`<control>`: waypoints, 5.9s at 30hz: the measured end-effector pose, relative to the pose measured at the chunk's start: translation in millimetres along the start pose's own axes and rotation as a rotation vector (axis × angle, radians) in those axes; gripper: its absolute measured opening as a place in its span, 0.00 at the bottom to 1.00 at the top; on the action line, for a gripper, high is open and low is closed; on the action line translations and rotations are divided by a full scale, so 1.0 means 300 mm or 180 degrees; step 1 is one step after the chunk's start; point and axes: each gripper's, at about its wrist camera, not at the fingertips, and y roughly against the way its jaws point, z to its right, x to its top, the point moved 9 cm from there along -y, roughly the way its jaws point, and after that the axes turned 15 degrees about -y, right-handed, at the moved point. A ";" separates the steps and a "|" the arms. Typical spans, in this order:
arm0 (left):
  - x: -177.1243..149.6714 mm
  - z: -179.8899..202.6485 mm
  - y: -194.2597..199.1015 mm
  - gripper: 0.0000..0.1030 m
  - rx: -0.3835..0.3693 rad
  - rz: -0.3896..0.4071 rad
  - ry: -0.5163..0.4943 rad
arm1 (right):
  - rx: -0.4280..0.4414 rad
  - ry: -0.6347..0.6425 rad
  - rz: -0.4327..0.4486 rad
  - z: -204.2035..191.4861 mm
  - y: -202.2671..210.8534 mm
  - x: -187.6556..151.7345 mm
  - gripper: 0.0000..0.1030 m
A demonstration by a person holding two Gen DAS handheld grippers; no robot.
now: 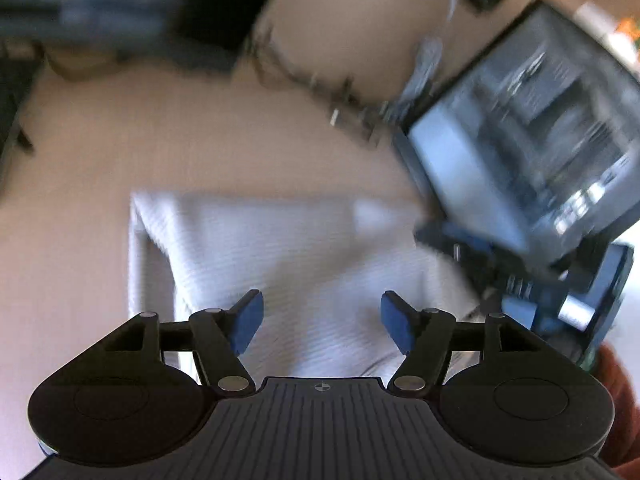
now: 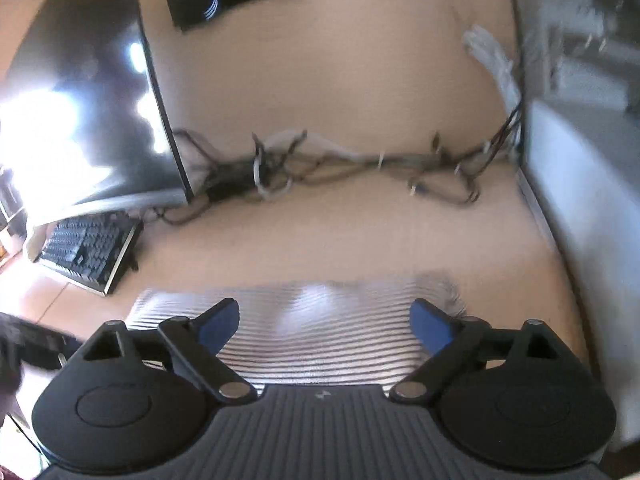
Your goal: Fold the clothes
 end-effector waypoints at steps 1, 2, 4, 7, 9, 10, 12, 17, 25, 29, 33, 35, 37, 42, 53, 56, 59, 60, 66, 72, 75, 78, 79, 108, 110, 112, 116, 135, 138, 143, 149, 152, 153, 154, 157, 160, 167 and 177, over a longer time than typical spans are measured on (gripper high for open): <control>-0.017 -0.004 -0.032 0.68 -0.0006 -0.0098 0.0034 | -0.0047 -0.0003 -0.0054 0.013 -0.029 -0.014 0.91; -0.029 -0.009 -0.041 0.67 -0.0011 -0.0138 0.0058 | -0.0089 -0.0008 -0.0129 0.027 -0.052 -0.029 0.91; -0.011 -0.013 -0.045 0.67 -0.0027 -0.0125 0.0066 | -0.0146 -0.0044 -0.0217 0.050 -0.079 -0.063 0.91; 0.038 -0.018 -0.065 0.66 0.0004 -0.0104 0.0034 | -0.0196 0.0037 -0.0153 0.055 -0.073 -0.106 0.93; 0.070 -0.013 -0.085 0.66 0.0053 -0.0074 -0.0080 | -0.0249 0.0002 -0.0131 0.051 -0.059 -0.130 0.97; 0.077 -0.023 -0.097 0.67 0.0061 -0.0059 -0.0144 | -0.0278 -0.0047 -0.0120 0.047 -0.048 -0.142 0.99; 0.112 -0.041 -0.126 0.67 0.0040 -0.0042 -0.0214 | -0.0336 -0.0145 -0.0098 0.039 -0.026 -0.165 1.00; 0.194 -0.078 -0.186 0.67 -0.0027 -0.0006 -0.0280 | -0.0420 -0.0468 -0.0111 -0.005 0.029 -0.234 1.00; 0.228 -0.068 -0.202 0.75 0.0005 0.0094 -0.0622 | -0.0425 -0.0444 -0.0366 -0.133 0.096 -0.261 1.00; 0.166 -0.074 -0.130 0.80 0.0082 0.0157 -0.0400 | -0.0499 0.0030 -0.0025 -0.141 0.170 -0.151 1.00; 0.094 -0.019 -0.068 0.79 0.0077 0.0226 -0.0343 | -0.0964 0.0702 0.0072 -0.033 0.112 -0.086 1.00; 0.078 0.028 -0.060 0.75 0.0067 0.0282 -0.0258 | -0.1029 0.0878 -0.0047 0.024 0.050 -0.097 1.00; 0.067 0.065 -0.076 0.66 0.0010 0.0264 -0.0098 | -0.0970 0.1015 -0.0223 0.070 -0.002 -0.126 1.00; 0.021 0.101 -0.113 0.65 0.0327 0.0329 0.0070 | -0.0631 0.1160 -0.0248 0.107 -0.034 -0.170 1.00; 0.028 0.083 -0.120 0.58 0.0940 0.0254 -0.0051 | -0.0272 0.0956 -0.0306 0.100 0.057 -0.271 1.00; 0.054 0.041 -0.132 0.58 0.1004 0.0223 -0.0183 | -0.0005 0.1009 -0.0396 0.042 0.106 -0.338 1.00; 0.071 0.010 -0.125 0.59 0.1019 0.0208 -0.0140 | 0.0247 0.1051 -0.0442 -0.005 0.163 -0.339 1.00; 0.072 0.005 -0.114 0.59 0.1021 0.0204 -0.0103 | 0.0261 0.1057 -0.0368 -0.011 0.187 -0.314 1.00; 0.025 -0.007 0.045 0.75 0.1260 0.0394 -0.0140 | 0.0156 0.0978 -0.0015 -0.015 0.255 -0.180 1.00; -0.043 -0.030 0.158 0.84 0.1674 0.0539 -0.0118 | 0.0330 0.1038 -0.0016 -0.088 0.187 -0.253 1.00; -0.076 -0.031 0.178 0.87 0.1779 0.0523 -0.0138 | 0.0239 0.1383 -0.0370 -0.097 0.090 -0.379 1.00; -0.103 -0.036 0.203 0.89 0.1845 0.0534 -0.0054 | 0.0250 0.1204 -0.0447 -0.081 0.067 -0.402 1.00; -0.110 -0.037 0.212 0.91 0.1865 0.0544 -0.0032 | 0.0258 0.1148 -0.0520 -0.076 0.066 -0.397 1.00; -0.213 0.070 0.299 0.96 0.1896 0.0504 -0.0706 | 0.1022 0.2251 -0.0999 -0.244 0.228 -0.578 0.42; -0.226 0.084 0.299 0.97 0.1890 0.0450 -0.0915 | 0.1096 0.1647 -0.1246 -0.218 0.206 -0.514 0.39; -0.240 0.098 0.286 0.97 0.1882 0.0370 -0.1110 | 0.1149 0.1340 -0.1376 -0.200 0.196 -0.499 0.39; -0.271 0.121 0.225 0.98 0.1879 0.0169 -0.1390 | 0.1164 0.1208 -0.1436 -0.187 0.201 -0.509 0.39; -0.189 0.078 0.116 0.99 0.1744 0.0108 -0.0944 | 0.0945 0.2695 -0.0404 -0.248 0.333 -0.540 0.74; -0.180 0.080 0.130 0.99 0.1680 0.0182 -0.0780 | 0.0903 0.2834 -0.0393 -0.249 0.321 -0.584 0.74; -0.161 0.078 0.130 0.98 0.1617 0.0199 -0.0620 | 0.0726 0.3230 -0.0069 -0.279 0.293 -0.632 0.65; -0.157 0.081 0.149 0.98 0.1606 0.0252 -0.0618 | 0.0744 0.2518 -0.0475 -0.247 0.228 -0.537 0.37; -0.155 0.078 0.165 0.98 0.1614 0.0289 -0.0627 | 0.0837 0.2021 -0.0753 -0.222 0.199 -0.502 0.37; -0.156 0.077 0.169 0.98 0.1621 0.0288 -0.0655 | 0.0862 0.1894 -0.0823 -0.215 0.191 -0.494 0.37; -0.159 0.075 0.174 0.98 0.1627 0.0280 -0.0691 | 0.0882 0.1801 -0.0871 -0.210 0.185 -0.487 0.37; -0.175 0.059 0.176 0.98 0.1630 0.0232 -0.0745 | 0.0926 0.1618 -0.0943 -0.196 0.179 -0.474 0.37; -0.189 0.024 0.162 0.99 0.1621 0.0178 -0.0634 | 0.0903 0.1791 -0.0818 -0.200 0.186 -0.495 0.40; -0.153 -0.047 0.129 0.99 0.1586 0.0215 -0.0144 | 0.0521 0.3134 -0.0006 -0.235 0.217 -0.602 0.60; -0.101 -0.154 0.222 0.98 0.1168 0.0379 -0.0003 | 0.0505 0.2694 -0.0302 -0.300 0.222 -0.508 0.30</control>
